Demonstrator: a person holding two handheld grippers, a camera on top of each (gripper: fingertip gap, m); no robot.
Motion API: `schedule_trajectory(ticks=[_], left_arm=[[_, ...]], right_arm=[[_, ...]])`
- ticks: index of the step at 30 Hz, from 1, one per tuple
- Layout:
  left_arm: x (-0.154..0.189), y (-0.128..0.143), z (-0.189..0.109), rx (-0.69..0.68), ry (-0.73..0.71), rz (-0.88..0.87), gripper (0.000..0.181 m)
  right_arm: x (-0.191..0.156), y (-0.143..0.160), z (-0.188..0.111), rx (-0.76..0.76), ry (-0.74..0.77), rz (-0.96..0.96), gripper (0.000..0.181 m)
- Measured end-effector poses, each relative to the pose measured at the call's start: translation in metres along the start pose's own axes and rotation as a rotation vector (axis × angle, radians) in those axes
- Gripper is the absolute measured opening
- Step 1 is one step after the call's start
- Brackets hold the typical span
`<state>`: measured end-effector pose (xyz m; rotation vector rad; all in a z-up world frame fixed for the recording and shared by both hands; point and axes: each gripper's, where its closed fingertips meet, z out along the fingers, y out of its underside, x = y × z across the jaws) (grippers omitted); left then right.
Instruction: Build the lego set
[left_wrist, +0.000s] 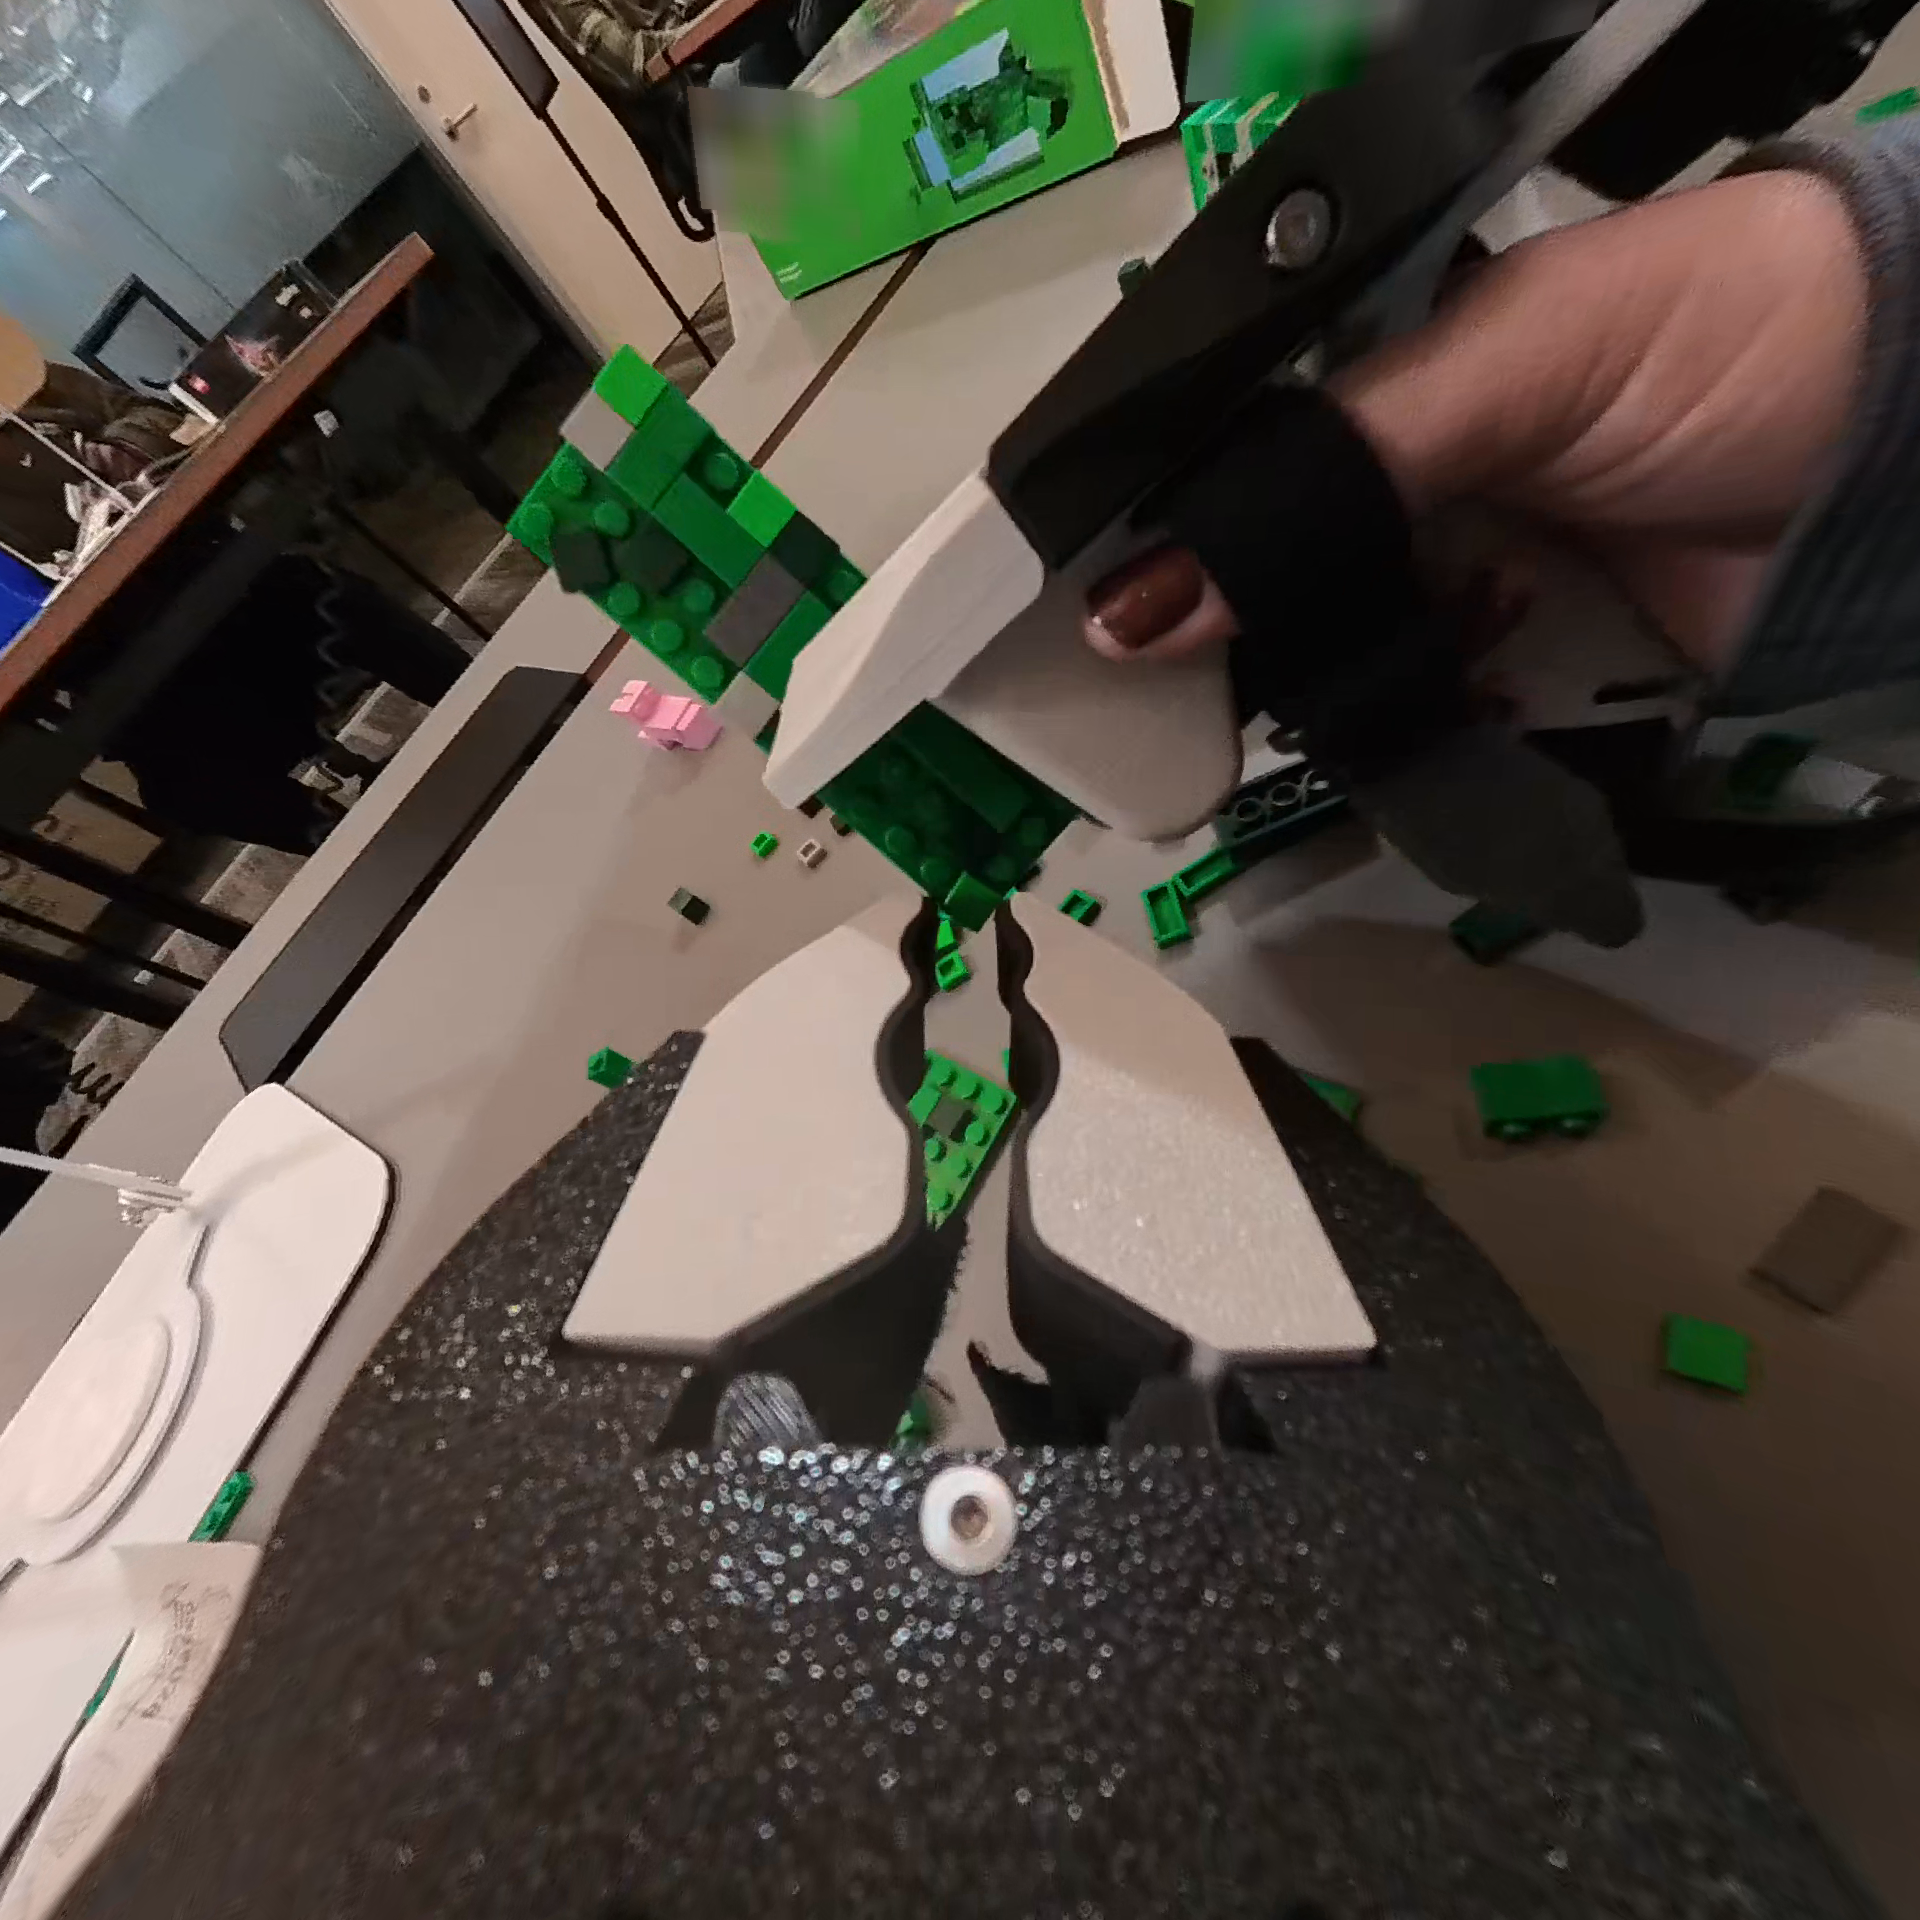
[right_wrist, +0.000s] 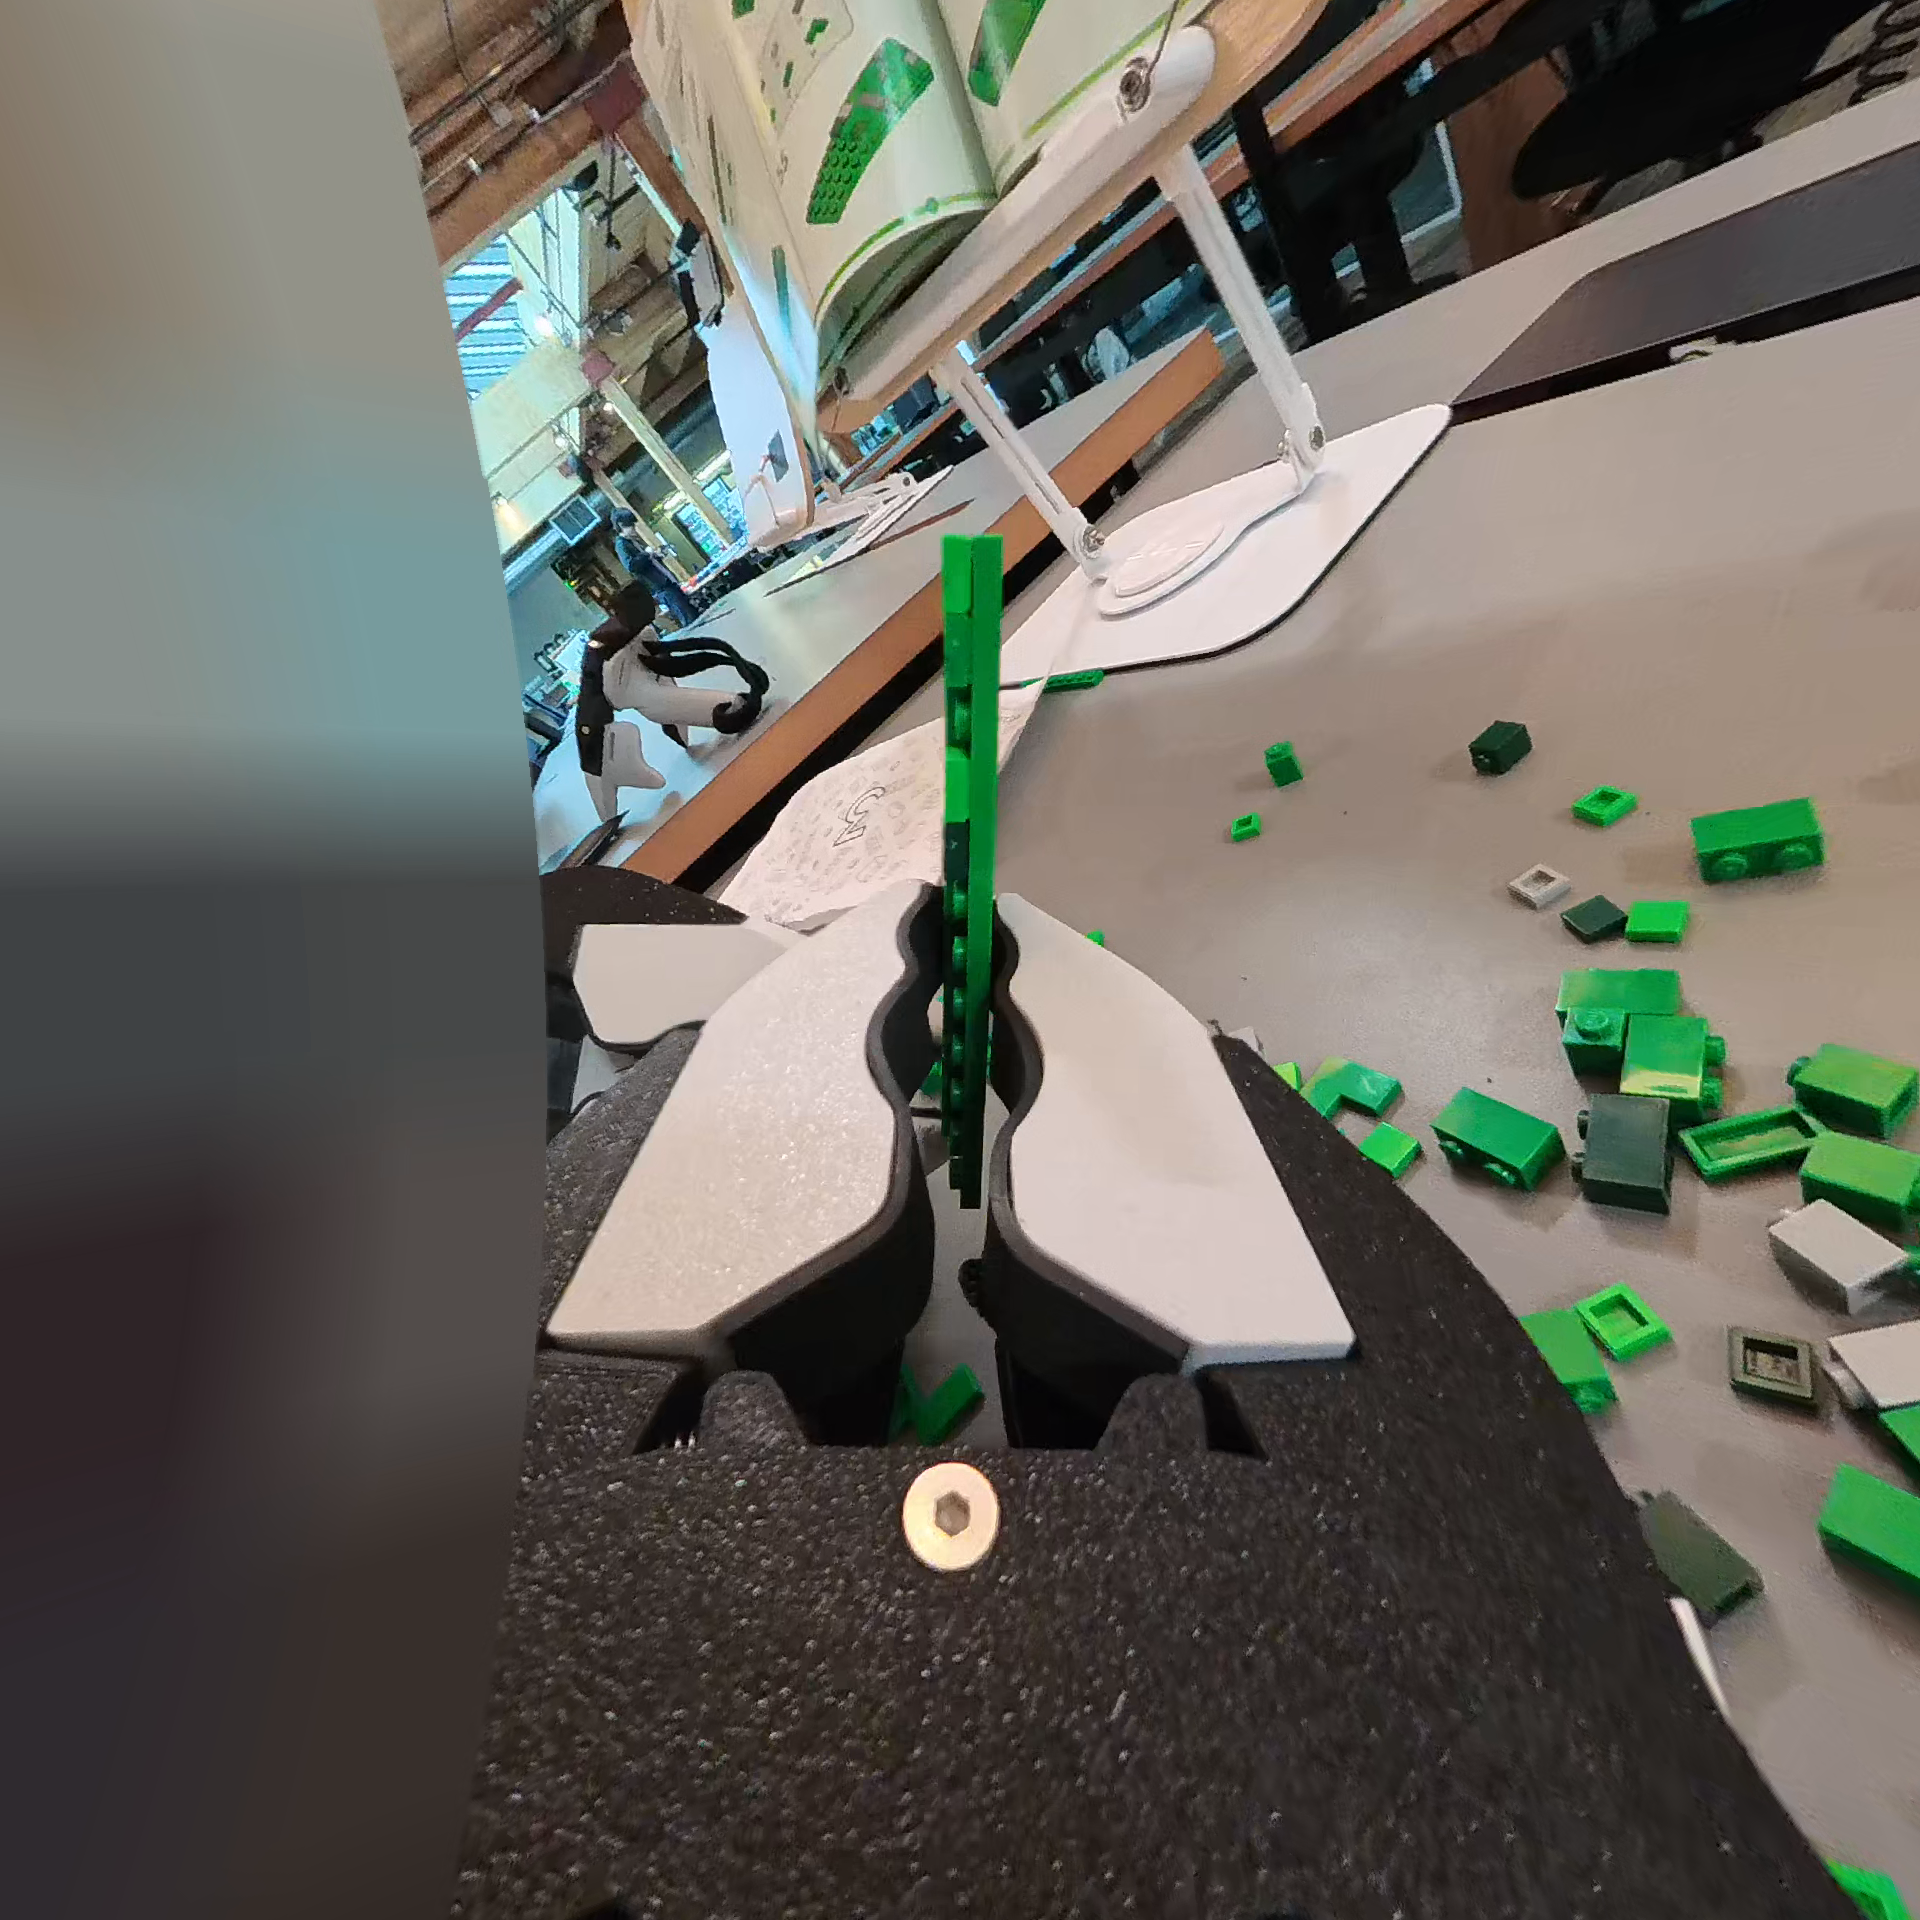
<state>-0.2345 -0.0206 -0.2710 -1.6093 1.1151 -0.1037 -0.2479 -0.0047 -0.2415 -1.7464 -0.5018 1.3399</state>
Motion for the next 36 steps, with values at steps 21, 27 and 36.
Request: schedule_trajectory(ticks=[21, 27, 36], left_arm=[[0.011, 0.003, 0.001, 0.027, 0.207, -0.302, 0.011], [0.01, 0.005, 0.004, -0.008, 0.167, -0.287, 0.012], [0.009, 0.006, 0.006, -0.055, 0.1, -0.246, 0.008]], right_arm=[[-0.005, 0.007, 0.003, -0.078, -0.006, -0.229, 0.006], [-0.001, 0.009, 0.004, -0.069, 0.039, -0.216, 0.006], [-0.001, 0.007, 0.004, -0.034, 0.071, -0.175, 0.007]])
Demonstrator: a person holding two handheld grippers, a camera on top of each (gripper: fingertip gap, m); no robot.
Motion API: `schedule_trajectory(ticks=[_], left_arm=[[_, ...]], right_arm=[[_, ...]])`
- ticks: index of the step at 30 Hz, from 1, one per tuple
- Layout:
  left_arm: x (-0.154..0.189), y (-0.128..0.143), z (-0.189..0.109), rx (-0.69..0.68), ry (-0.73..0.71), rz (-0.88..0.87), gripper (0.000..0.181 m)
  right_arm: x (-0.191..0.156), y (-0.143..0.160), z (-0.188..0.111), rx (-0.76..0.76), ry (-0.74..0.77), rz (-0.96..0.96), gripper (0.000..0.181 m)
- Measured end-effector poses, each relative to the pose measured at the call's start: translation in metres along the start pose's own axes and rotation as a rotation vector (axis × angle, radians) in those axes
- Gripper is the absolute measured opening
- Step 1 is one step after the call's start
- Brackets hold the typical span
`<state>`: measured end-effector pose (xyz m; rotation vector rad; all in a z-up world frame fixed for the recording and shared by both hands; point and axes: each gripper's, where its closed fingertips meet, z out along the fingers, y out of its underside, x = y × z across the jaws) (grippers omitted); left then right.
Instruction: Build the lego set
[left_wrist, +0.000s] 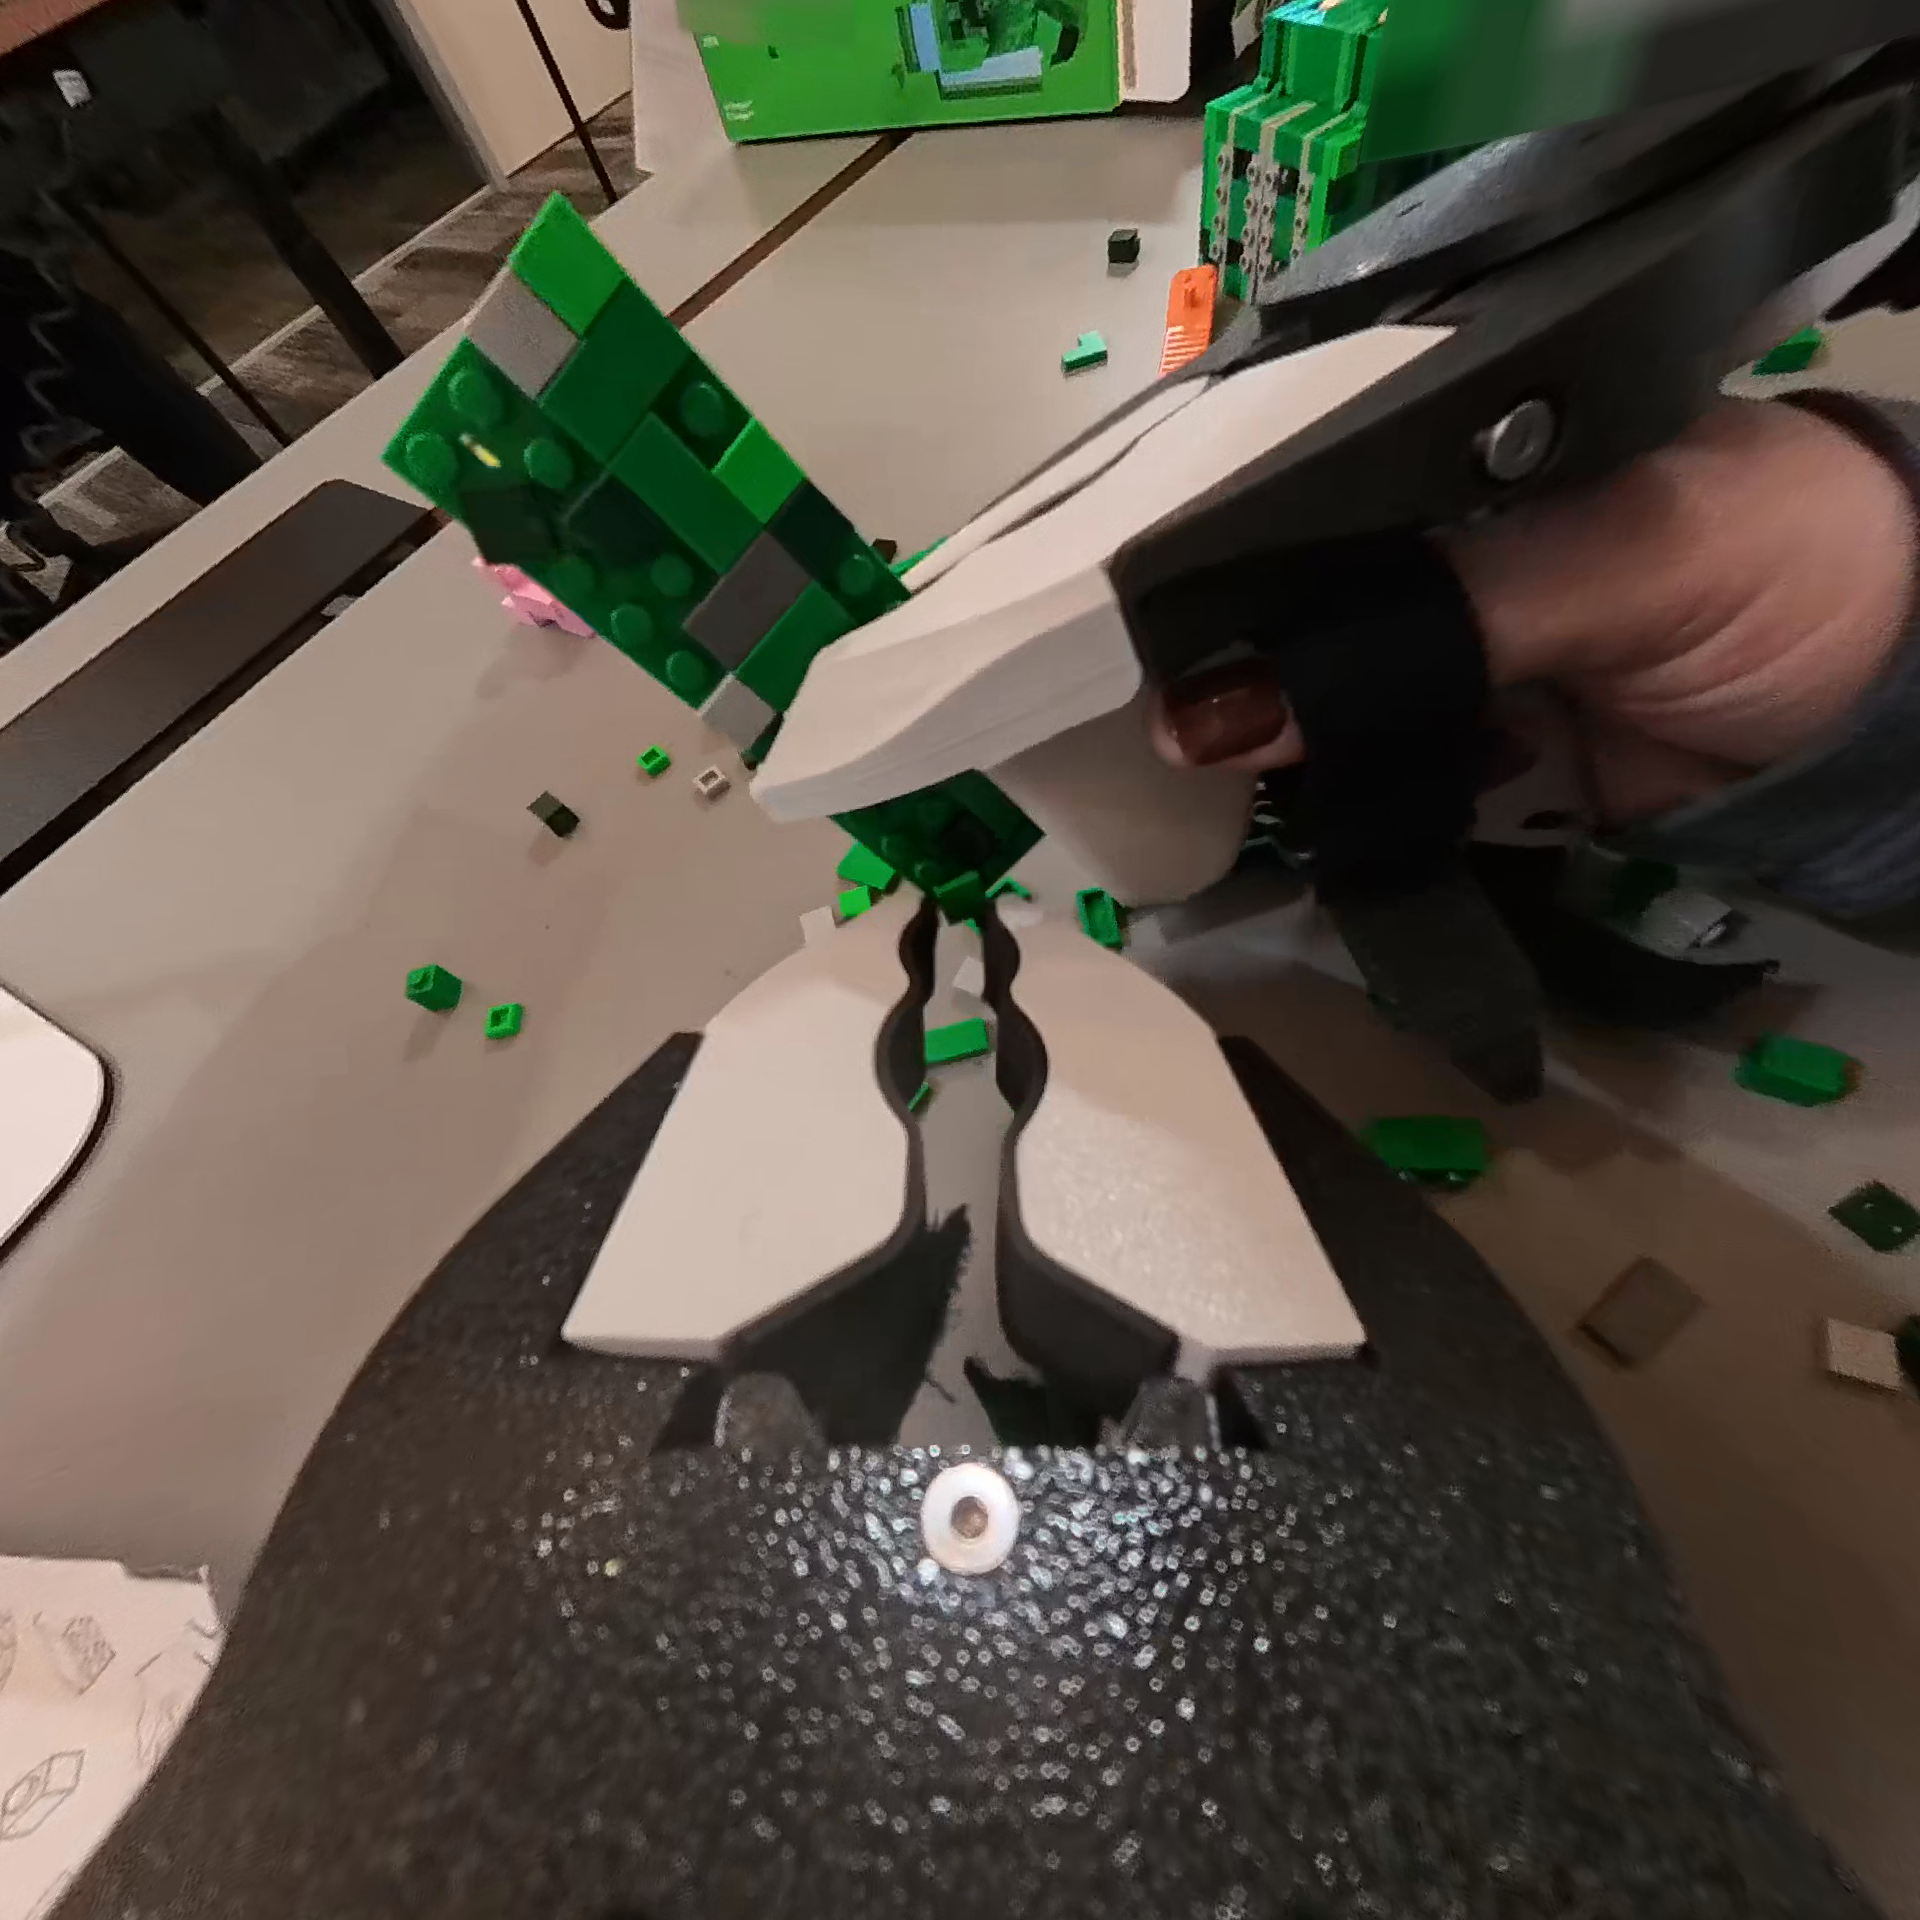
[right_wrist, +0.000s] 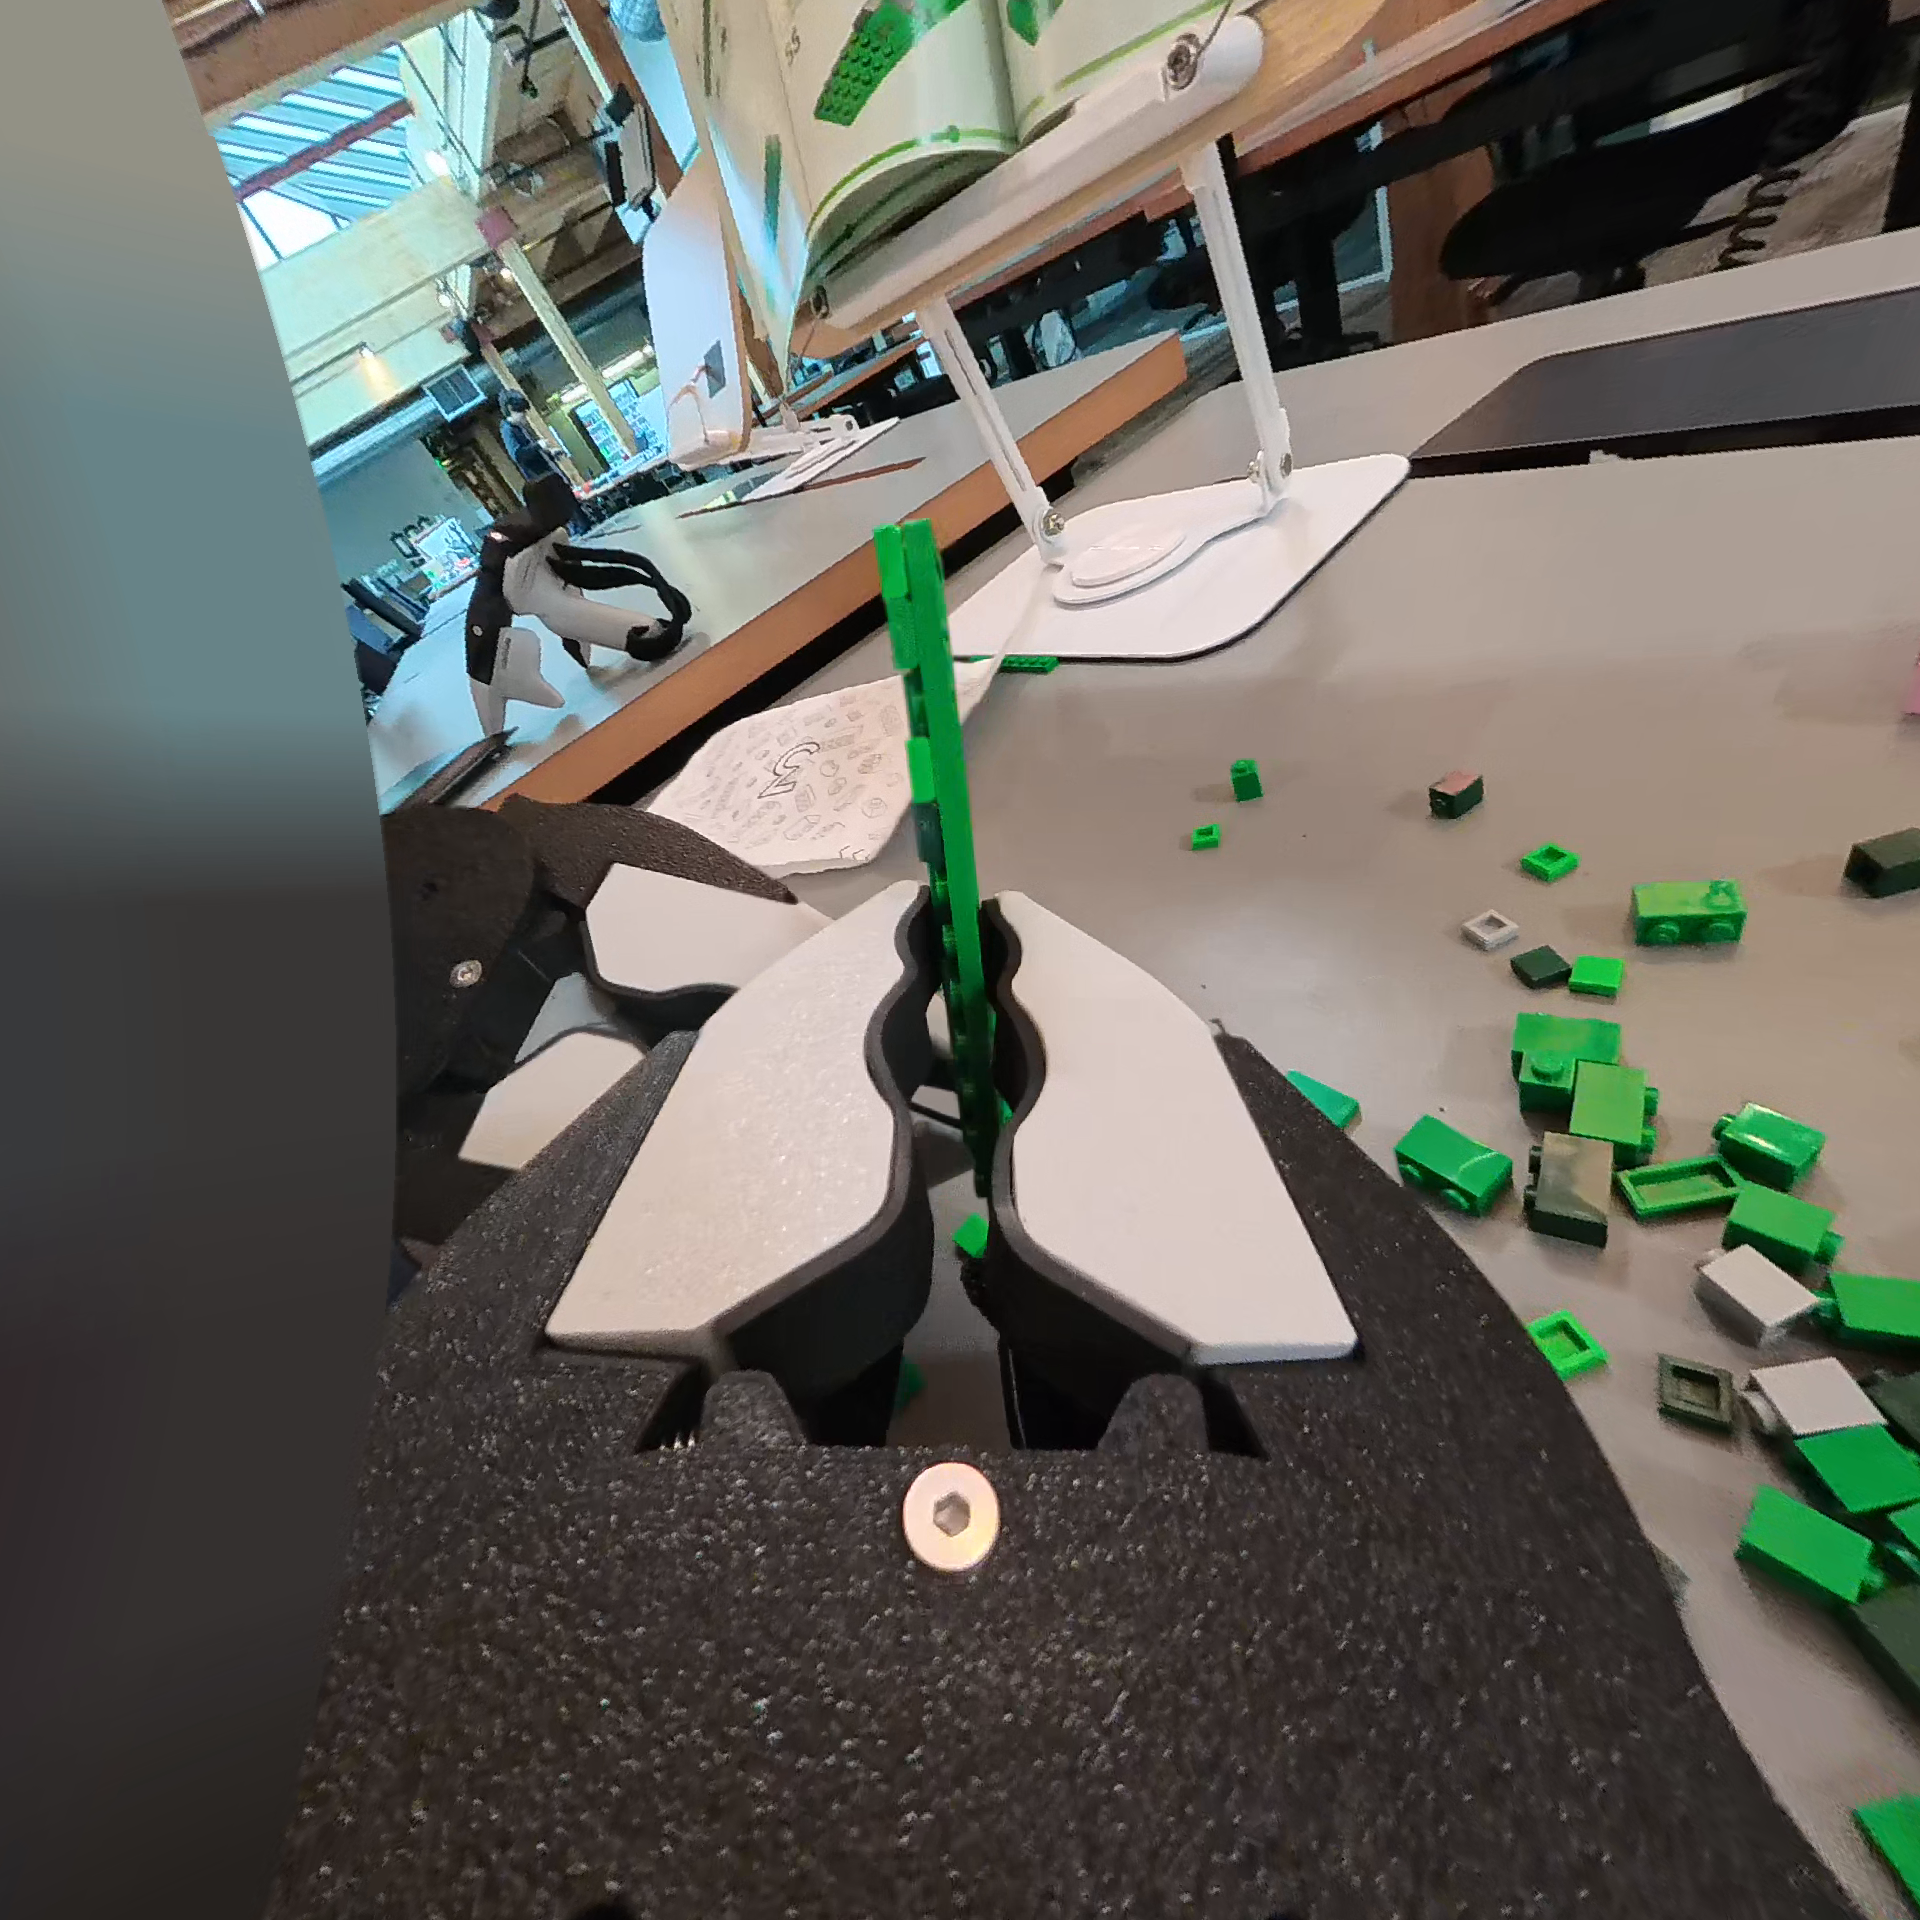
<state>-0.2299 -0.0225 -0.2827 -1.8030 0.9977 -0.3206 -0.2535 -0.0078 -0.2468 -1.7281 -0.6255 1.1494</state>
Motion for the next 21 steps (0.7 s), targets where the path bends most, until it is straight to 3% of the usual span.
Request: schedule_trajectory(ticks=[7, 11, 21], left_arm=[[0.005, -0.005, -0.009, 0.039, 0.118, -0.091, 0.0], [0.007, -0.004, -0.008, 0.067, 0.18, -0.141, 0.0], [0.011, -0.013, -0.013, 0.136, 0.185, -0.06, 0.0]], right_arm=[[-0.01, -0.005, -0.004, -0.019, -0.129, -0.056, 0.005], [-0.007, -0.002, -0.002, -0.023, -0.111, -0.075, 0.005], [-0.003, -0.008, -0.005, -0.001, -0.07, -0.101, 0.007]])
